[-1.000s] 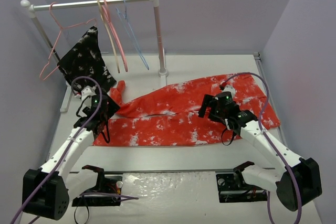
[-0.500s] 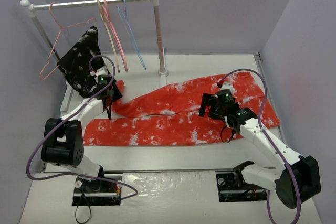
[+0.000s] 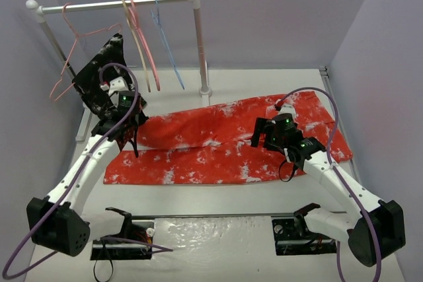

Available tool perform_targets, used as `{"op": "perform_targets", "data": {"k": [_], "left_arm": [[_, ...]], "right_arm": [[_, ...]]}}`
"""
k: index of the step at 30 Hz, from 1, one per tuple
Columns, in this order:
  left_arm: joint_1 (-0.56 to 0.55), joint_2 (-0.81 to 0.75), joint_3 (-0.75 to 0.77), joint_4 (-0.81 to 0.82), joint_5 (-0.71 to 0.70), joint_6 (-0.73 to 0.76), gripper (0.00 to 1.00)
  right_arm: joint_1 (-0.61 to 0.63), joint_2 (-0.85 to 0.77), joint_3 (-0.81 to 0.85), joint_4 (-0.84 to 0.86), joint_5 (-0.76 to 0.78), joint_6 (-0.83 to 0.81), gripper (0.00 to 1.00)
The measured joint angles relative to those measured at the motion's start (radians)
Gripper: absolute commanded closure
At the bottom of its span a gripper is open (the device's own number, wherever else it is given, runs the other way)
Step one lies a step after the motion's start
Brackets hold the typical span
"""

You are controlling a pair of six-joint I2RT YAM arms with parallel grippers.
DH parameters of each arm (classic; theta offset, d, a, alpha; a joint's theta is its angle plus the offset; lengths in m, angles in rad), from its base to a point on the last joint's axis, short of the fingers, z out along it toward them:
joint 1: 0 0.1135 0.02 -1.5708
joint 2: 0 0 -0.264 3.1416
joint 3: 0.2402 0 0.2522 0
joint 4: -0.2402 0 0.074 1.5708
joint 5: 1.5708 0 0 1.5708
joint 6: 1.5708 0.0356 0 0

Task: Place the trousers on the hanger
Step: Fold the trousers

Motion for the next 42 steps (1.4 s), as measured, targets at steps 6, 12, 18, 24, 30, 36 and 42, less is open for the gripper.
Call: {"op": "perform_targets", "data": {"k": [6,12,18,24,30,36,42], "left_arm": [[-0.009,-0.041,0.113,-0.187,-0.104,-0.076,0.92],[-0.002,0.083,0.033,-0.301,-0.153,-0.131,0.79],[-0.026,0.305,0.038,-0.230,-0.090,-0.132,0.70],[-0.068,0.450,0.109,-0.158,0.022,-0.129,0.28],[-0.062,0.371,0.092,-0.143,0.073,-0.079,0.23],[0.065,0.135,0.029,-0.164,0.115,-0.016,0.23],[0.291,0.132,-0.057,-0.152,0.212,0.048,0.23]], "right_arm": [[0.000,0.000,0.000,0.000,0.003,-0.010,0.03],[0.000,0.008,0.000,0.000,0.003,-0.011,0.03],[0.000,0.037,0.000,0.000,0.003,-0.017,0.03],[0.000,0.046,0.006,0.000,0.002,-0.017,0.03],[0.000,0.048,0.013,0.000,0.000,-0.026,0.03],[0.000,0.046,0.013,0.000,-0.012,-0.043,0.03],[0.000,0.040,0.013,0.001,-0.024,-0.061,0.03]]}}
